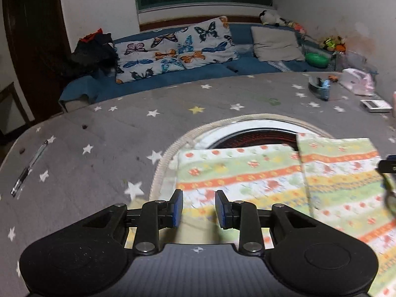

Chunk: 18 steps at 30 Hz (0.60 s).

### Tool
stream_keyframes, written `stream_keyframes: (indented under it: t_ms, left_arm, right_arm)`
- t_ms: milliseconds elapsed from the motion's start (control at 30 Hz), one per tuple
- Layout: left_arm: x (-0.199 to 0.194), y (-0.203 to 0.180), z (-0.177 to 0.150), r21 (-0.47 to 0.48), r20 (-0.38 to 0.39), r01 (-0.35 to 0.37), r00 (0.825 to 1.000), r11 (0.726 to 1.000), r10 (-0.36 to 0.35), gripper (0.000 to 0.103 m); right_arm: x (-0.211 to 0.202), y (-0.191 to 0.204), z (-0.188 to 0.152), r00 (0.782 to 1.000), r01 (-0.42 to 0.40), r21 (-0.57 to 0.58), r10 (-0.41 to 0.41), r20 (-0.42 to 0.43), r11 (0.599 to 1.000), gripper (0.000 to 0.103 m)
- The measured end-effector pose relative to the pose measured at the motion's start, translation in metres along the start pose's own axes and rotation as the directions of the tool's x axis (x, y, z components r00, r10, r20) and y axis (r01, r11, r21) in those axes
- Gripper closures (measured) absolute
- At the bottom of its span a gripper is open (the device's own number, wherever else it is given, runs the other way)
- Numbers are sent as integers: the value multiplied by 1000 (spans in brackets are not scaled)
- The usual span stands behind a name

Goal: Fold clothes

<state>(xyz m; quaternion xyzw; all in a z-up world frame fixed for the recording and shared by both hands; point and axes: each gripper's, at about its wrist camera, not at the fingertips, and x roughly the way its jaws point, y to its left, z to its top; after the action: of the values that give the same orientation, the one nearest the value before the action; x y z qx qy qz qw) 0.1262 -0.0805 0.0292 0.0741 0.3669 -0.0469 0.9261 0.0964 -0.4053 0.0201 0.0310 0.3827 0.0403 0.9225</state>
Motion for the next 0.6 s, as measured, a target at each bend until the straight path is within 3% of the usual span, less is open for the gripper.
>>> stream_keyframes:
  t_ms: [200,267,367,400,467,500,600]
  left_arm:
    - [22,0,4,30,-23,-16,1000,999,16,72]
    - [27,-1,4,42,-28,-10,1000,999,11,91]
    - [30,-4,2,76,-23,-10,1000,997,11,101]
    - [31,-5,2,82,-21,-17,1000,996,19,102]
    - [32,-5,3,84,-18,-35,999,996,37,103]
    - [32,-3,4,77,-15,-46,999,996,48,103]
    - [31,5,9,39,-7,-54,998,998,54,103]
  right_arm:
    - [12,-1,7,1000,14,-7,-14,2,1000,62]
    - [14,-2,9,1000,12,-4,-12,6,1000,62]
    - [19,-1,12,1000,14,-7,-14,8,1000,62]
    - [20,-1,13,1000,12,-10,-12,8,1000,64]
    - [23,1,16,1000,7,-20,-7,9,1000,90]
    - [24,3,18,1000,4,-24,-4,10,1000,98]
    - [29,9,26,1000,0,-38,1,24,999,98]
